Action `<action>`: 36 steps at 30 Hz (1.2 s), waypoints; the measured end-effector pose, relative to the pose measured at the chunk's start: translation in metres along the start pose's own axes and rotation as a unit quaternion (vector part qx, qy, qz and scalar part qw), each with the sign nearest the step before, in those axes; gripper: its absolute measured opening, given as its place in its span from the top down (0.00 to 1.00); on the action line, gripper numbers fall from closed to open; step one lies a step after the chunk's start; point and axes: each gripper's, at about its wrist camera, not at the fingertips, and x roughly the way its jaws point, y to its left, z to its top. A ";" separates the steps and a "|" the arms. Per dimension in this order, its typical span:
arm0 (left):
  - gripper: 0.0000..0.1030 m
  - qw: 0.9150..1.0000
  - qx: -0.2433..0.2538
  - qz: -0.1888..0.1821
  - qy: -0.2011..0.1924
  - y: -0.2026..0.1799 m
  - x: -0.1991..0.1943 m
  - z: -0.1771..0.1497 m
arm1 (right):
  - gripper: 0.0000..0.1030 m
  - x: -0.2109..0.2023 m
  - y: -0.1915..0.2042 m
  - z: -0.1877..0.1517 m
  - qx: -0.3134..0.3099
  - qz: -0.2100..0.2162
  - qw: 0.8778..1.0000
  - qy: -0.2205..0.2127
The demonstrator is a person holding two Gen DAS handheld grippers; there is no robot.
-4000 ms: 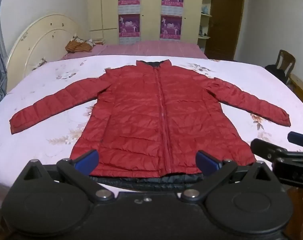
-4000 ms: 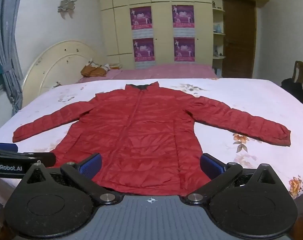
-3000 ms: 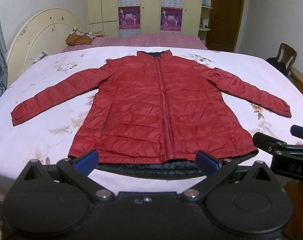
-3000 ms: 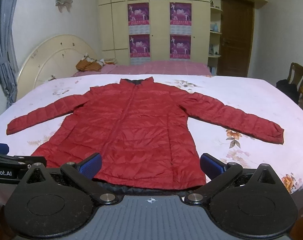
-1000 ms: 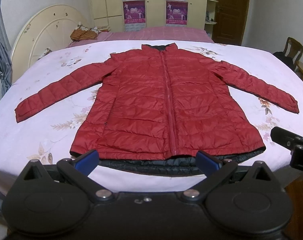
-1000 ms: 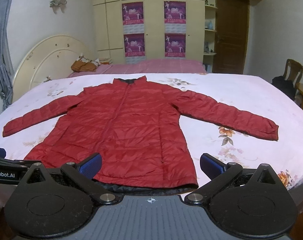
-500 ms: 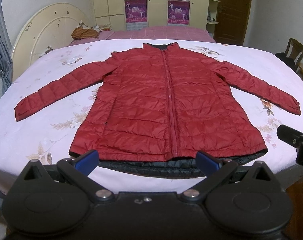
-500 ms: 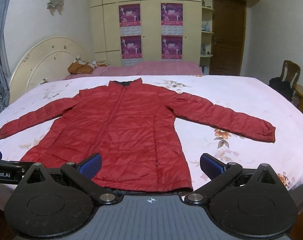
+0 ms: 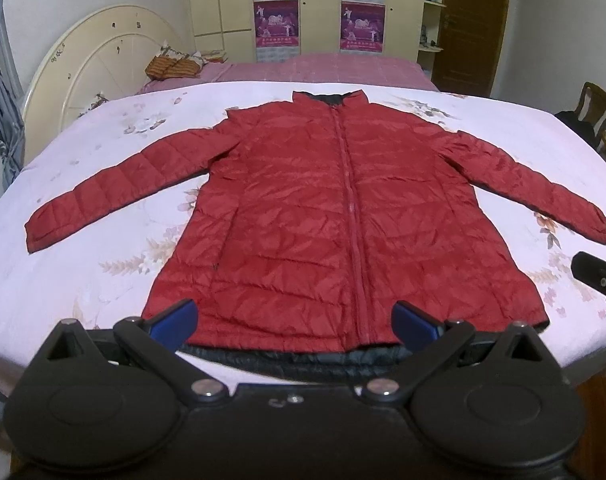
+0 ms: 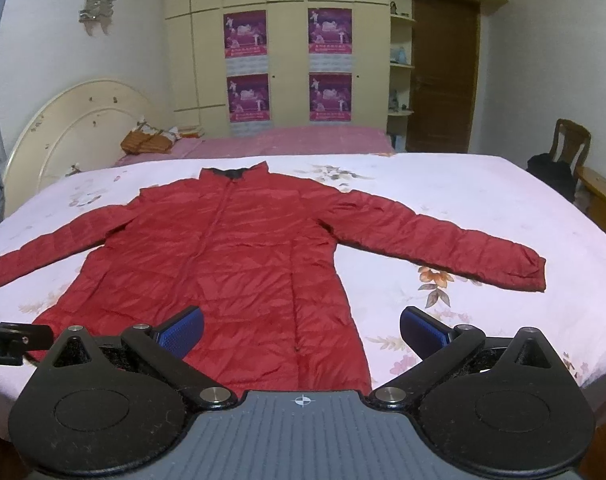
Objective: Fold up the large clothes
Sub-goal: 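Move the right tool over the jacket sleeve nearest it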
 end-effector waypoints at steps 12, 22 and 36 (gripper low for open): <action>0.00 1.000 0.001 -0.015 0.005 0.029 0.067 0.053 | 0.00 0.055 0.003 0.031 0.024 -0.045 0.999 -0.003; 0.00 0.999 0.014 -0.029 0.009 0.047 0.127 0.097 | 0.00 0.099 -0.004 0.057 0.060 -0.103 0.993 -0.004; 0.00 1.000 -0.022 -0.014 0.015 0.035 0.181 0.123 | 0.00 0.160 -0.071 0.079 0.074 -0.146 0.986 0.013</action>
